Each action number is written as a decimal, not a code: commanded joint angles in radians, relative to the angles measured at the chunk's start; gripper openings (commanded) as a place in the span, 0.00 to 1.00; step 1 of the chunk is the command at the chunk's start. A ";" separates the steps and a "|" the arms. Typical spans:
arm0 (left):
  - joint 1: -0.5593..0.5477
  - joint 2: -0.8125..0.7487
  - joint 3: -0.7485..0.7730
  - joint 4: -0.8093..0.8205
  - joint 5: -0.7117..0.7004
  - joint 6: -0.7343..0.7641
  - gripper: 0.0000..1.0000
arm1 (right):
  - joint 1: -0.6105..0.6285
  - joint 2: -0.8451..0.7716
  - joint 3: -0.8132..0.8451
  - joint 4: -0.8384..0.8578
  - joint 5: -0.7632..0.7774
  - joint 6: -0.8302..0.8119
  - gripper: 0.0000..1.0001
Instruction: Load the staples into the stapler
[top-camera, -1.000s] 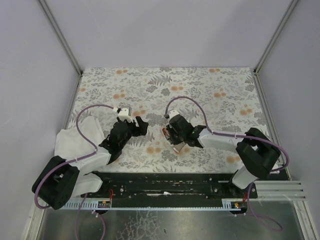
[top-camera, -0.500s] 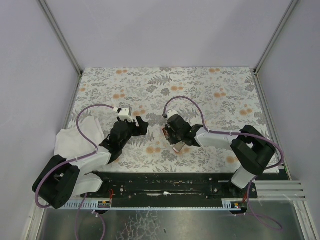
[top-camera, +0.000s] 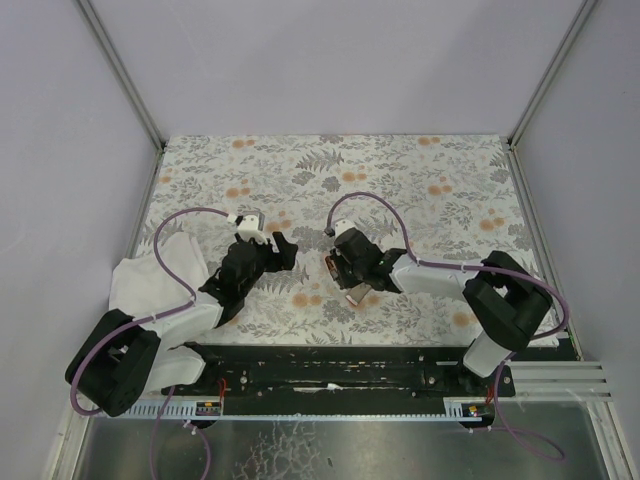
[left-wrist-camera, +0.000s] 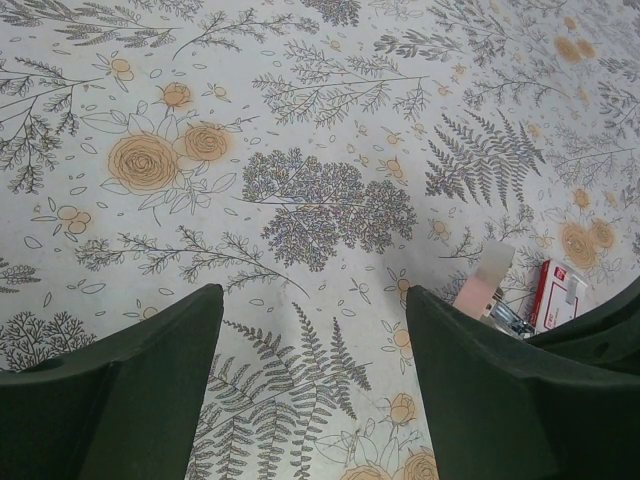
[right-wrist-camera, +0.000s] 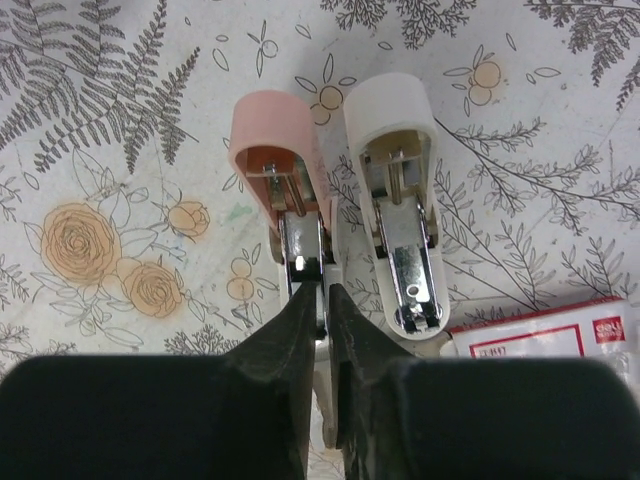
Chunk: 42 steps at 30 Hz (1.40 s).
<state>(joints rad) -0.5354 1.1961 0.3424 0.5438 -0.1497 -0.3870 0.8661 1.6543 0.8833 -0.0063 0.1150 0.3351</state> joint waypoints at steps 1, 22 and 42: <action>-0.002 -0.007 0.016 0.021 -0.009 0.007 0.73 | 0.009 -0.098 0.051 -0.056 0.038 -0.018 0.21; -0.008 -0.025 0.006 0.029 0.004 0.004 0.73 | -0.007 -0.159 -0.040 -0.230 0.170 0.144 0.45; -0.009 -0.031 0.005 0.027 0.002 0.001 0.73 | -0.006 -0.027 0.032 -0.212 0.210 0.149 0.36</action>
<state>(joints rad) -0.5381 1.1843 0.3424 0.5442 -0.1383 -0.3870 0.8631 1.6039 0.8642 -0.2337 0.2806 0.4721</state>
